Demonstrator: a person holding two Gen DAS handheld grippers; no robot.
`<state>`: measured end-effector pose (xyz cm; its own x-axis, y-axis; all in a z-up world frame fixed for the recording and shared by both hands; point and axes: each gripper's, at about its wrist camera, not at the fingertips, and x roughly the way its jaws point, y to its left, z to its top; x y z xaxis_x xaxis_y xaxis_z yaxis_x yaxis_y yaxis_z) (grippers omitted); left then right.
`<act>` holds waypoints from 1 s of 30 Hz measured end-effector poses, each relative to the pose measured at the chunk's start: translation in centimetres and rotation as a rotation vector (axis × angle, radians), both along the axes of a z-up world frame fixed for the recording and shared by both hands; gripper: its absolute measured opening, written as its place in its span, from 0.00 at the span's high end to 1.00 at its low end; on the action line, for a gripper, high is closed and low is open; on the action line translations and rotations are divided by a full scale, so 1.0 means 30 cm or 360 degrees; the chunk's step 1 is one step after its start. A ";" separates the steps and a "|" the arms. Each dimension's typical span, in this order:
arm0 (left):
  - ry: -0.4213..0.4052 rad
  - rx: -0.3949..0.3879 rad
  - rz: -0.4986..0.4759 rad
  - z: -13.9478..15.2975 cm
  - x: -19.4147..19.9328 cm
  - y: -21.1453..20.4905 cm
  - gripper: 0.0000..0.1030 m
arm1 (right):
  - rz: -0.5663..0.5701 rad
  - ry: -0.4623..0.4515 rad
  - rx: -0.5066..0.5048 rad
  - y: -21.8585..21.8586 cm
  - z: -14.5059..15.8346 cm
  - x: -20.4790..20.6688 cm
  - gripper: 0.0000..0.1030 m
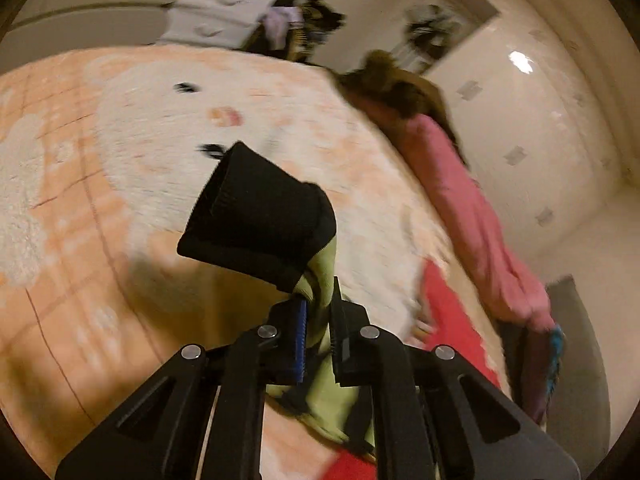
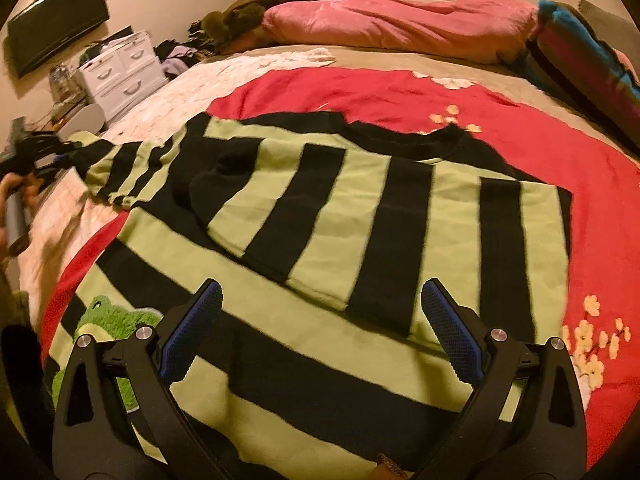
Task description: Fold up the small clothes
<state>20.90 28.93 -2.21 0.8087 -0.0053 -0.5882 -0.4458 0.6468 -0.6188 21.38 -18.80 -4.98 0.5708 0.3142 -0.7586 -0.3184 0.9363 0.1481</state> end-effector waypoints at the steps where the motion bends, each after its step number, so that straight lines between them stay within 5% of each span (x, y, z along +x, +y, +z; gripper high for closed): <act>1: -0.0018 0.0037 -0.0054 0.037 -0.011 -0.056 0.92 | -0.0033 0.0007 -0.0003 -0.018 0.005 0.008 0.09; 12: -0.0078 0.0463 -0.0705 0.209 -0.041 -0.704 0.92 | -0.0392 0.0153 0.0202 -0.283 0.027 0.090 0.09; 16: -0.0043 0.0454 -0.0983 0.145 -0.004 -0.970 0.92 | -0.0499 0.0172 0.0298 -0.379 0.039 0.100 0.09; 22: 0.0164 0.0421 -0.1174 -0.042 0.100 -1.218 0.91 | -0.0664 0.0178 0.0387 -0.511 0.051 0.110 0.09; 24: 0.0246 0.0397 -0.1262 -0.098 0.115 -1.277 0.83 | -0.0712 0.0194 0.0400 -0.551 0.046 0.114 0.09; 26: 0.0326 0.0329 -0.1352 -0.150 0.122 -1.317 0.54 | -0.0748 0.0218 0.0414 -0.574 0.035 0.120 0.09; 30: 0.0261 0.0289 -0.1421 -0.138 0.076 -1.320 0.51 | -0.0727 0.0236 0.0445 -0.568 0.026 0.130 0.09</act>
<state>23.18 -10.69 -6.33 0.4557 -0.4830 -0.7477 0.1915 0.8735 -0.4475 25.29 -35.82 -4.20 0.5895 0.2609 -0.7645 0.1539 0.8928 0.4233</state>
